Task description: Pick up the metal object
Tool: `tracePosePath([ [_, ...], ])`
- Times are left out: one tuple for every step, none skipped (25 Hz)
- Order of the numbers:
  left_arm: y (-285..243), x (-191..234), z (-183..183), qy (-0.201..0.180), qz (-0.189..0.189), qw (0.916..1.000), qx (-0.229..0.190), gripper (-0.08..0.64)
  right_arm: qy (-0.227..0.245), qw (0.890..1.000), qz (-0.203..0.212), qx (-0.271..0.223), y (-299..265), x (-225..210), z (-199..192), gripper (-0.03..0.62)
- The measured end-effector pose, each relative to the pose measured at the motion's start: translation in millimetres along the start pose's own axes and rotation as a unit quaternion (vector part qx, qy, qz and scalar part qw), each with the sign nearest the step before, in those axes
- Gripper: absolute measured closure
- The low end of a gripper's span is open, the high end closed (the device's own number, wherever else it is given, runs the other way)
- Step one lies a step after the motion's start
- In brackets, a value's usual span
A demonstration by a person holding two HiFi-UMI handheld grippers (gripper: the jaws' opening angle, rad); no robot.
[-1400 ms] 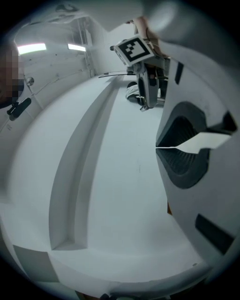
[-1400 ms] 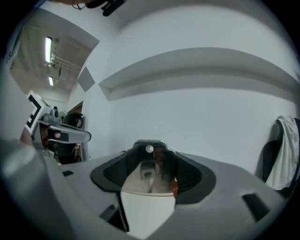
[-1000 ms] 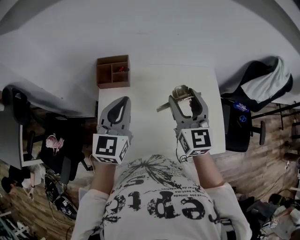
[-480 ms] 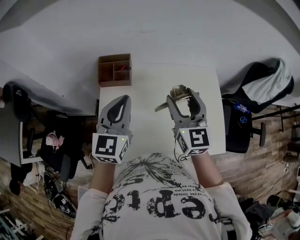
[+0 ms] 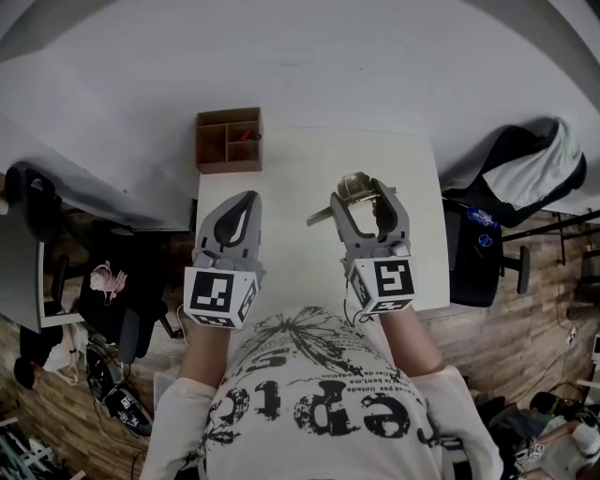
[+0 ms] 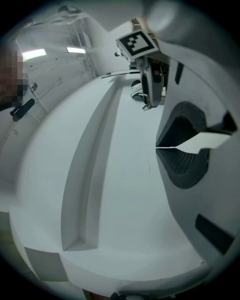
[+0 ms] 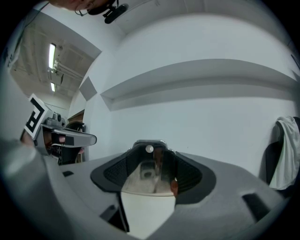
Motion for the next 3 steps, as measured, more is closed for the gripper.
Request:
tracePosePath([
  [0.2, -0.3, 0.7, 0.001, 0.001, 1.0, 0.001, 0.549, 0.001, 1.0, -0.001, 0.002, 0.2, -0.7, -1.1, 0.313],
  [0.5, -0.5, 1.8, 0.001, 0.003, 1.0, 0.001, 0.549, 0.002, 1.0, -0.001, 0.004, 0.4, -1.4, -2.3, 0.313],
  [0.8, -0.7, 3.2, 0.002, 0.005, 1.0, 0.002, 0.549, 0.003, 1.0, -0.002, 0.006, 0.6, -2.1, -3.5, 0.313],
])
Point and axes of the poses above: the fingertips, and each gripper's own axes: y backward along the fingers, x to its left, z out of its top, the point moved 4 cm from there along y, backward along the fingers, and after that the axes turned 3 degrees about z, right-handed, at the moved point
